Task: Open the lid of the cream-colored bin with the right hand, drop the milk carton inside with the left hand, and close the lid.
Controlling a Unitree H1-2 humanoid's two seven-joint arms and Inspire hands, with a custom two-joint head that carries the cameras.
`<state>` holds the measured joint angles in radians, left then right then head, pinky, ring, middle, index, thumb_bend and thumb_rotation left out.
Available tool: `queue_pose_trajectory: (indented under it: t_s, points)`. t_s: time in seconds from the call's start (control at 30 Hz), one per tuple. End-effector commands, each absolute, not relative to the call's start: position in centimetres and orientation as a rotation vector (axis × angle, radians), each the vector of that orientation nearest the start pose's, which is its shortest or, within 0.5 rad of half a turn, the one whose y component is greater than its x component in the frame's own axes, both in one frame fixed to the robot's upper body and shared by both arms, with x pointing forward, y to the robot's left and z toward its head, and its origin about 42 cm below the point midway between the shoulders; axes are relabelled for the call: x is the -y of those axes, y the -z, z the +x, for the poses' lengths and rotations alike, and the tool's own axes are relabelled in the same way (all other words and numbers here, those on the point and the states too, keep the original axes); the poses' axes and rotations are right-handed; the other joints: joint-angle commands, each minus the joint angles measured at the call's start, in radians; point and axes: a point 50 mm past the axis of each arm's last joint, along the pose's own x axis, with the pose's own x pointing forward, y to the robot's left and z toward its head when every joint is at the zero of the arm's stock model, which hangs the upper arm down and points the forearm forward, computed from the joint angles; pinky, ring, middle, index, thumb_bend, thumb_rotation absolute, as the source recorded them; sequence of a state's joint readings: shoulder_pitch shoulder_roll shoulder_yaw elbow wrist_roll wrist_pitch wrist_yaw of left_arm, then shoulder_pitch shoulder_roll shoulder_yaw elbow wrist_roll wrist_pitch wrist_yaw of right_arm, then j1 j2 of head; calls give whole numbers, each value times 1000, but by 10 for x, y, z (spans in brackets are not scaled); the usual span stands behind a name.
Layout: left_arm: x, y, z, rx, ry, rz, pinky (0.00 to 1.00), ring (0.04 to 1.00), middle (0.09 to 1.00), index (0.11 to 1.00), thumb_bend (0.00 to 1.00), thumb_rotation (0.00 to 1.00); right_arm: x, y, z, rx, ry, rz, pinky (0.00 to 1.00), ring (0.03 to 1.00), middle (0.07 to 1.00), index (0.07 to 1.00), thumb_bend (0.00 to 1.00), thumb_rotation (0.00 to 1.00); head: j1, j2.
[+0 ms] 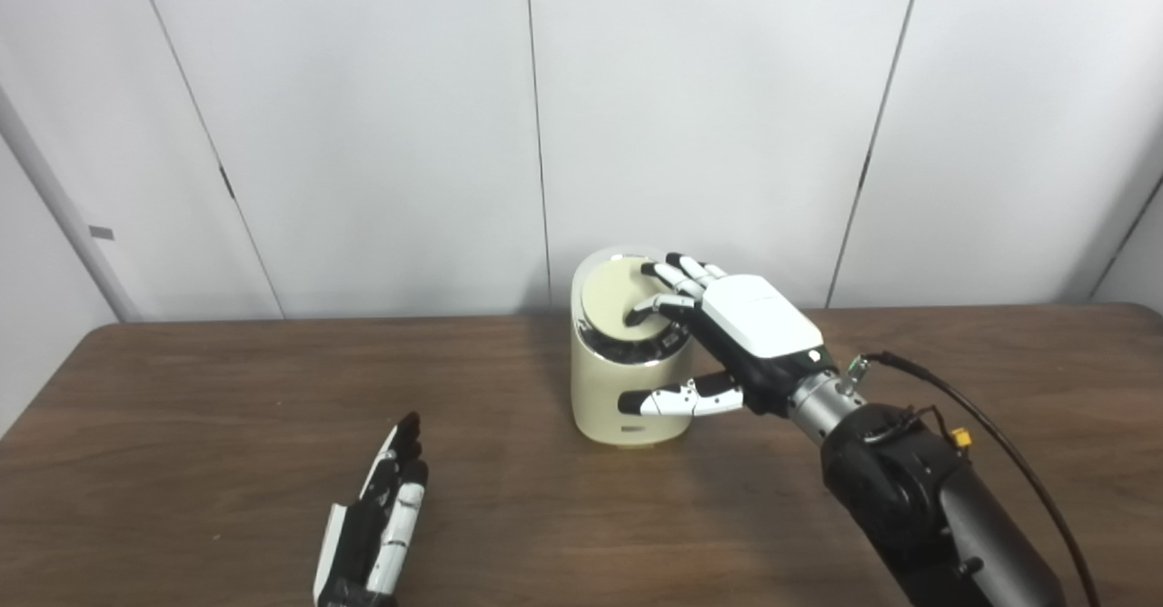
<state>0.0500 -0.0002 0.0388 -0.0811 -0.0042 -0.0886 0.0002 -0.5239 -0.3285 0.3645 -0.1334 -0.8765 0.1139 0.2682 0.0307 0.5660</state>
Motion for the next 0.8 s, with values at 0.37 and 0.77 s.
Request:
queue_pose_trajectory:
  t_s: [0.37,0.77]
  points:
    - [-216,-95,262,84,-52,-29,965,977,974,974,593,810,166,-276,394,497,-288,-1474,979,1000,978,761,606,848,-3,10]
    - [-216,-97,261,87,-50,-29,969,980,978,978,599,814,165,-269,398,449,-298,-1555,1000,1000,986,748,658,938,-1,16]
